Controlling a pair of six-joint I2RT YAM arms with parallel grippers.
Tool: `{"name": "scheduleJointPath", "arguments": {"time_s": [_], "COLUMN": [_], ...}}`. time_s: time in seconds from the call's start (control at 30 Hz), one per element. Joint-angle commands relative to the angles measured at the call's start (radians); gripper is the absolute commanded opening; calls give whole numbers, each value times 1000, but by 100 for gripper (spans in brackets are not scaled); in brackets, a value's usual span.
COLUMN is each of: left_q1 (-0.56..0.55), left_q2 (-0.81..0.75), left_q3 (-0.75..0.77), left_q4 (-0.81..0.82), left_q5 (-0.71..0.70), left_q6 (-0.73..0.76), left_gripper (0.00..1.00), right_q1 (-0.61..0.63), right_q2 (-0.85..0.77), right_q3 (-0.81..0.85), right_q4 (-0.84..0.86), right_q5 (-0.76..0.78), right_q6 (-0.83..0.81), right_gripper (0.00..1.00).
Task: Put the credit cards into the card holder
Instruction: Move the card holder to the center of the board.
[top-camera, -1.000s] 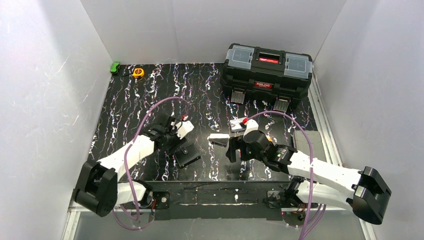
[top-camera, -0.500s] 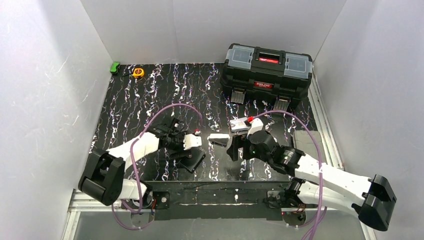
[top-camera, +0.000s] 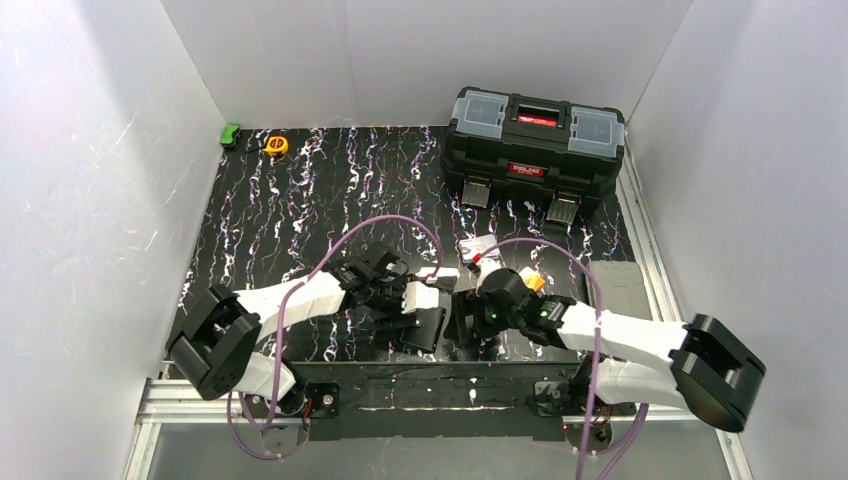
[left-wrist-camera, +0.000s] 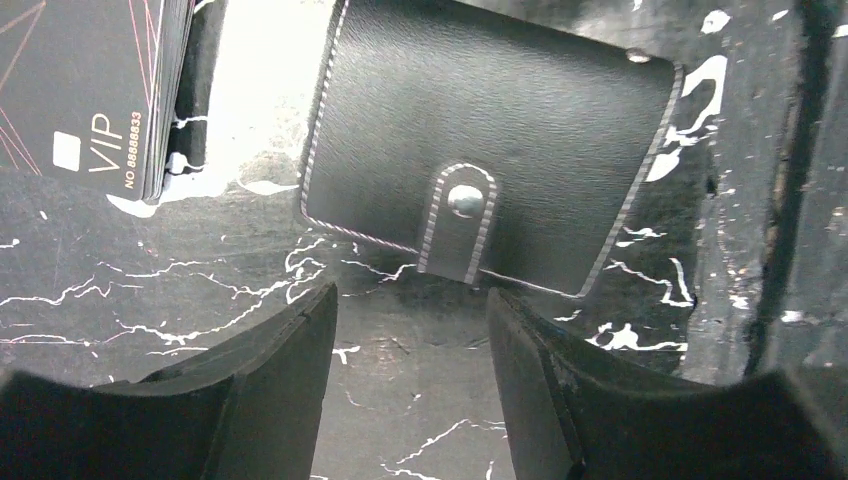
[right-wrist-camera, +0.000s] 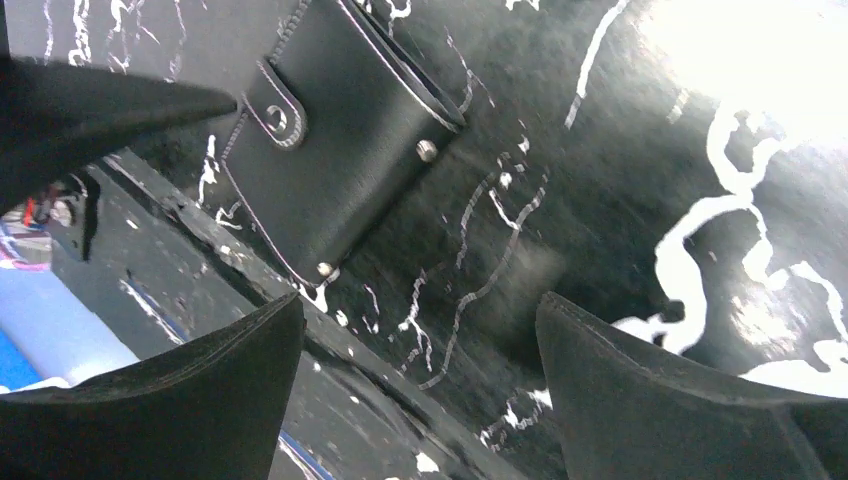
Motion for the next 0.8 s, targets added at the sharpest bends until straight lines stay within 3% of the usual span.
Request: {"name": "scheduleJointPath", "arguments": {"time_s": [0.0,0.33,0.5,0.63,0.77], "left_q1": [-32,-53,-40,-2,48], "left_q2": [-106,-16,-72,-145,-97], "left_q3": [-64,-47,-16,-30,9], "left_q4": [108,228,173,39,-144], "left_q5": [53,94,104,151,138], "left_q6": [-63,-134,-125,76,238], "left_gripper": [55,53,52,52,51], "right_q1": [-40,-143,-168,-183,-189], "right_q2": [103,97,72,47,36], "right_q3": [87,-6,-13,-16,-26], "right_q4": [156,241,209,193,194], "right_q5": [-173,-238,-220,-209,-210], "right_q6": [17,63,31,10,9], "right_gripper": [91,91,92,92,92]}}
